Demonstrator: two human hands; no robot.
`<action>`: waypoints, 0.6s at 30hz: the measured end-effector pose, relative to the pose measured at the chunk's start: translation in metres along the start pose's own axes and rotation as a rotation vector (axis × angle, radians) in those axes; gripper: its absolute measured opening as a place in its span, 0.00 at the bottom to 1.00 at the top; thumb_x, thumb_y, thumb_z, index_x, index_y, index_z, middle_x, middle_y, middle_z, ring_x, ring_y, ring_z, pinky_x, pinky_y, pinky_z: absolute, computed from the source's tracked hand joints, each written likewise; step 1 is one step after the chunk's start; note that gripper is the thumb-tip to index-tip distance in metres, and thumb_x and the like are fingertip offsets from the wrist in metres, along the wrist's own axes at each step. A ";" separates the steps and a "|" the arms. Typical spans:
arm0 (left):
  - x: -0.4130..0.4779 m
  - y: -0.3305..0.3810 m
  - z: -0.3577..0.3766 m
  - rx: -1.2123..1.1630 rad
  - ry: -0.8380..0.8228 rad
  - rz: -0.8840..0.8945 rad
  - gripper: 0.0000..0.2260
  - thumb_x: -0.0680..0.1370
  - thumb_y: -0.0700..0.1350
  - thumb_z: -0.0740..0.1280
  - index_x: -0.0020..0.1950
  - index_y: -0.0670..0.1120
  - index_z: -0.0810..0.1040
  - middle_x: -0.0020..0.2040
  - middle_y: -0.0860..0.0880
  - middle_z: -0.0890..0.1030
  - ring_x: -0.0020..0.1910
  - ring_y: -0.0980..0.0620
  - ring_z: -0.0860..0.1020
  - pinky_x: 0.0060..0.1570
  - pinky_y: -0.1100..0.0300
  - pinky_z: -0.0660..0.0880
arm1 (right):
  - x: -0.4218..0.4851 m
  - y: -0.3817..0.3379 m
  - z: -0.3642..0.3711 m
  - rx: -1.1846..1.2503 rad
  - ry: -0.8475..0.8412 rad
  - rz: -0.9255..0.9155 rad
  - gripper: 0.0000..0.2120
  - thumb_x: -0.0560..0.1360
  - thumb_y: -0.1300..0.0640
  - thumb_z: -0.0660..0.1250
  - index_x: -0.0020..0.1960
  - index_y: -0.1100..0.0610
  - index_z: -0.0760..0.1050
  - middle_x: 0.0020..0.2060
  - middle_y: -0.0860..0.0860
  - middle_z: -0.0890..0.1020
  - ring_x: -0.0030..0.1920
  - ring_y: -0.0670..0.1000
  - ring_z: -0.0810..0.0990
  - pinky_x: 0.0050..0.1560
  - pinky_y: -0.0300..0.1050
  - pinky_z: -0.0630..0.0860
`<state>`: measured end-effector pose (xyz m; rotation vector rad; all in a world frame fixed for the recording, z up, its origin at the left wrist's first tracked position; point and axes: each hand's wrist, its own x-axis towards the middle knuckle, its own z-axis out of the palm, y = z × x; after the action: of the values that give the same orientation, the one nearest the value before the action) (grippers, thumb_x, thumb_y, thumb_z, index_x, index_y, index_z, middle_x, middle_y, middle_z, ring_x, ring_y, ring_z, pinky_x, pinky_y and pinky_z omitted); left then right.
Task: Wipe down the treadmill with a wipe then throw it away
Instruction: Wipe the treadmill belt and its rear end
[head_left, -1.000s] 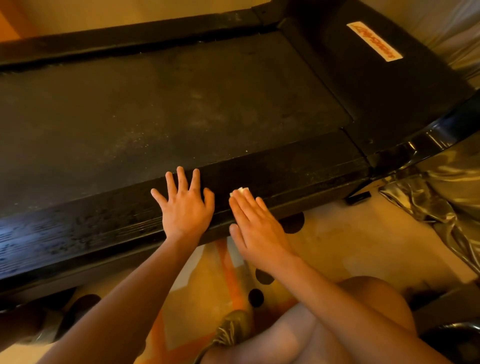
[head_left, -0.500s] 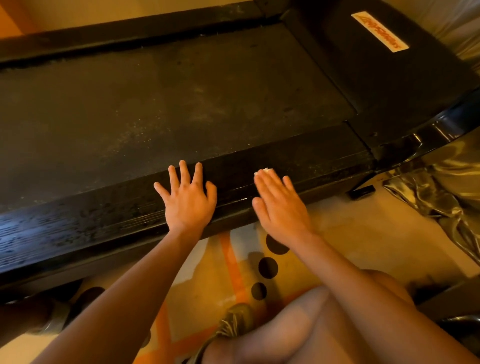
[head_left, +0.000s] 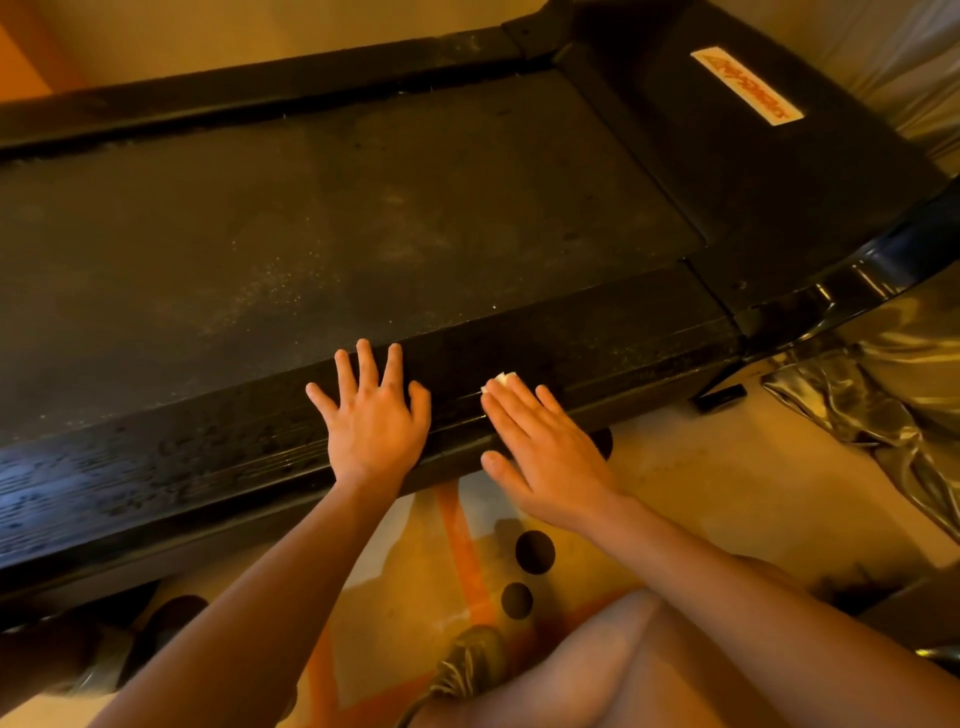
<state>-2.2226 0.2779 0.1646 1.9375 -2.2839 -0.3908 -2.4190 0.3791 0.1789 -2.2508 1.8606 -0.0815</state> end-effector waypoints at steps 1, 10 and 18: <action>0.000 0.000 0.000 0.003 -0.003 -0.003 0.27 0.85 0.60 0.47 0.84 0.53 0.53 0.84 0.44 0.50 0.83 0.39 0.45 0.75 0.29 0.45 | 0.002 0.000 -0.003 -0.008 -0.010 -0.014 0.31 0.86 0.38 0.42 0.84 0.52 0.46 0.83 0.47 0.45 0.82 0.45 0.38 0.80 0.46 0.35; 0.000 -0.001 0.002 0.011 -0.003 -0.007 0.27 0.85 0.60 0.47 0.84 0.53 0.53 0.84 0.44 0.51 0.83 0.39 0.45 0.75 0.29 0.46 | 0.065 -0.002 -0.021 0.059 0.003 0.215 0.29 0.87 0.43 0.40 0.84 0.55 0.48 0.84 0.50 0.48 0.83 0.49 0.42 0.81 0.51 0.37; 0.001 -0.002 0.001 0.002 -0.005 0.002 0.27 0.85 0.59 0.47 0.84 0.53 0.53 0.84 0.44 0.50 0.83 0.39 0.44 0.76 0.30 0.44 | 0.084 0.025 -0.035 0.068 0.005 0.352 0.29 0.87 0.44 0.39 0.84 0.56 0.50 0.84 0.52 0.51 0.83 0.51 0.45 0.81 0.53 0.40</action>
<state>-2.2215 0.2773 0.1628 1.9369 -2.2902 -0.3937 -2.4327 0.2879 0.2001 -1.8490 2.1876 -0.0904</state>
